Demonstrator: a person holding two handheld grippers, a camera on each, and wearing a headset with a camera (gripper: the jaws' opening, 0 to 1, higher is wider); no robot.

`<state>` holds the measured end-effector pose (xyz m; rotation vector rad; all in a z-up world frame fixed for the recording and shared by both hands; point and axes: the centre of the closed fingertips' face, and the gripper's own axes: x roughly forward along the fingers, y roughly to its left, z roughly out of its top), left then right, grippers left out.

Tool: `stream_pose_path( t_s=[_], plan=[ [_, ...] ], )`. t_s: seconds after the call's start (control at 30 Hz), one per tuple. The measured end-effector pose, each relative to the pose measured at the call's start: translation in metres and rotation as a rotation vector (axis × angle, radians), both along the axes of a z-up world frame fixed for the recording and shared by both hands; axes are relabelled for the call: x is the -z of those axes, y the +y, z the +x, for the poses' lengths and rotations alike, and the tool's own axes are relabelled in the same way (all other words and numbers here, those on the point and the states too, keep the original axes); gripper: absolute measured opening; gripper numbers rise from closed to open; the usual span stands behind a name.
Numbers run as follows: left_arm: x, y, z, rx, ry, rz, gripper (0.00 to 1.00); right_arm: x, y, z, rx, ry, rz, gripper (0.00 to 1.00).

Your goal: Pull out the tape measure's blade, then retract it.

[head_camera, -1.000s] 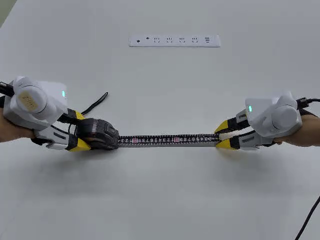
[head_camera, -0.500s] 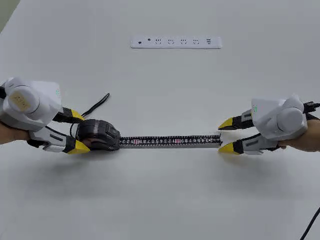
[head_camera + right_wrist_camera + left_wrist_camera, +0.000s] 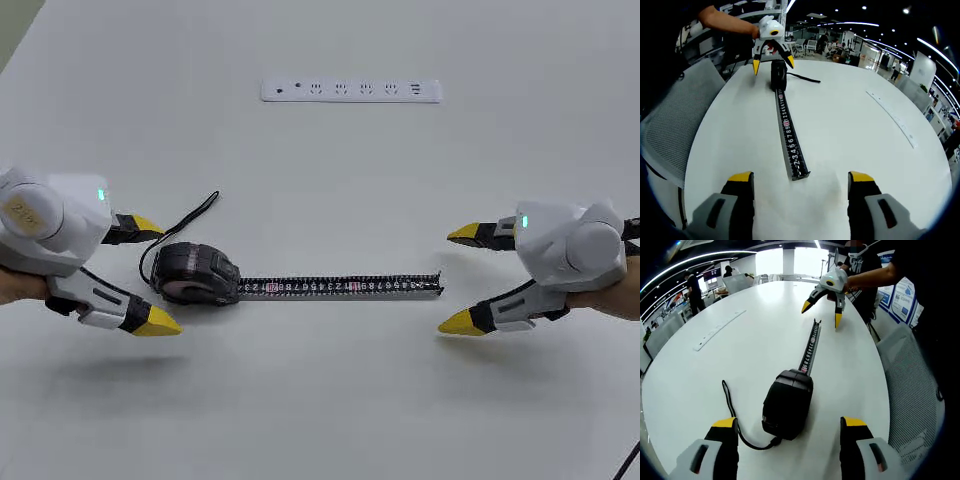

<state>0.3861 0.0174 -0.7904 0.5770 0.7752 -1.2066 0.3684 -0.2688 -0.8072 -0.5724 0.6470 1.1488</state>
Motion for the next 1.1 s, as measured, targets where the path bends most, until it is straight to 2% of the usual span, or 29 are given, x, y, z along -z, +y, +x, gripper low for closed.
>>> stream_pose_path(
  t_s=[0.03,0.1,0.2,0.33,0.4,0.73,0.97,1.1],
  plan=[
    [-0.001,0.000,0.000,-0.011,0.000,-0.009,0.86,0.000,0.000,-0.001,0.019,0.013,0.011,0.85],
    [-0.002,-0.001,0.001,-0.029,-0.005,-0.020,0.97,-0.002,0.000,0.000,0.026,0.008,0.024,0.92],
    [-0.004,0.000,0.002,-0.042,0.000,-0.036,1.00,-0.006,0.001,0.000,0.057,0.007,0.053,1.00],
    [-0.007,0.001,0.002,-0.053,-0.007,-0.043,1.00,-0.011,0.003,0.001,0.080,0.016,0.096,1.00],
    [-0.007,0.002,0.003,-0.058,-0.011,-0.044,1.00,-0.010,0.001,0.001,0.077,0.004,0.085,1.00],
    [-0.010,0.003,0.000,-0.078,-0.017,-0.068,1.00,-0.013,-0.001,-0.003,0.110,0.016,0.095,1.00],
    [-0.013,0.005,-0.006,-0.115,-0.019,-0.106,1.00,-0.014,-0.002,-0.010,0.135,0.026,0.093,1.00],
    [-0.012,0.009,-0.012,-0.129,-0.019,-0.106,1.00,-0.017,-0.002,-0.012,0.157,0.018,0.108,1.00]
  ],
)
